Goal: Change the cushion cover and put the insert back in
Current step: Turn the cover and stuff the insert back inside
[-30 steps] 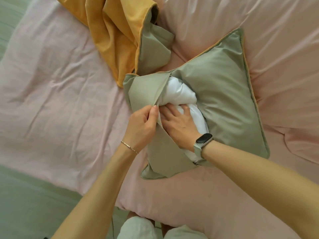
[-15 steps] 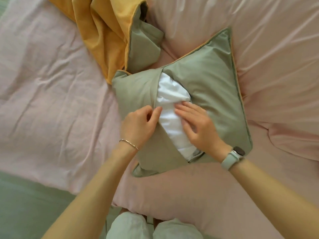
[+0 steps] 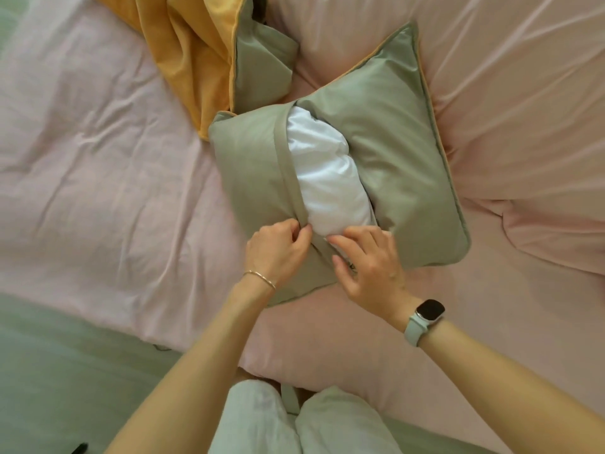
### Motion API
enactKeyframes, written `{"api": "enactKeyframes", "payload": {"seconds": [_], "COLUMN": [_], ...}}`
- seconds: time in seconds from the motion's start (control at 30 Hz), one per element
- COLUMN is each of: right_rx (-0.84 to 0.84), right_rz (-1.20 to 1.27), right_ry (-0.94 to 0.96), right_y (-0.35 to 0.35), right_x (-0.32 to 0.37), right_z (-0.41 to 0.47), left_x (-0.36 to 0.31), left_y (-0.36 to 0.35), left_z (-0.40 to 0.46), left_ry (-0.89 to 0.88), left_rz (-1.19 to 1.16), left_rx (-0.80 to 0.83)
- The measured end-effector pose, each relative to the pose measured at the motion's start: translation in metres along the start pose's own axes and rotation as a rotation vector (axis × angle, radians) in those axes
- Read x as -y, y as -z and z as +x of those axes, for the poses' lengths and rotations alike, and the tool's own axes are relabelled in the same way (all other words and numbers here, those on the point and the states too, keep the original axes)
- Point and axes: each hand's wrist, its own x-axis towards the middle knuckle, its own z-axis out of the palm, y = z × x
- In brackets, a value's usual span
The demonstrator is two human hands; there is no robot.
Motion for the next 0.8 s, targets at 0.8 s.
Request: {"api": "enactKeyframes", "payload": {"seconds": [0.8], "right_rx": [0.455], "right_rz": [0.519], "right_ry": [-0.201], "right_y": [0.015], "right_x": [0.026], "right_z": [0.019], "left_x": [-0.040], "left_y": [0.041], "left_z": [0.003], "left_ry": [-0.002], "left_rz": [0.115], "left_rx": [-0.107]}}
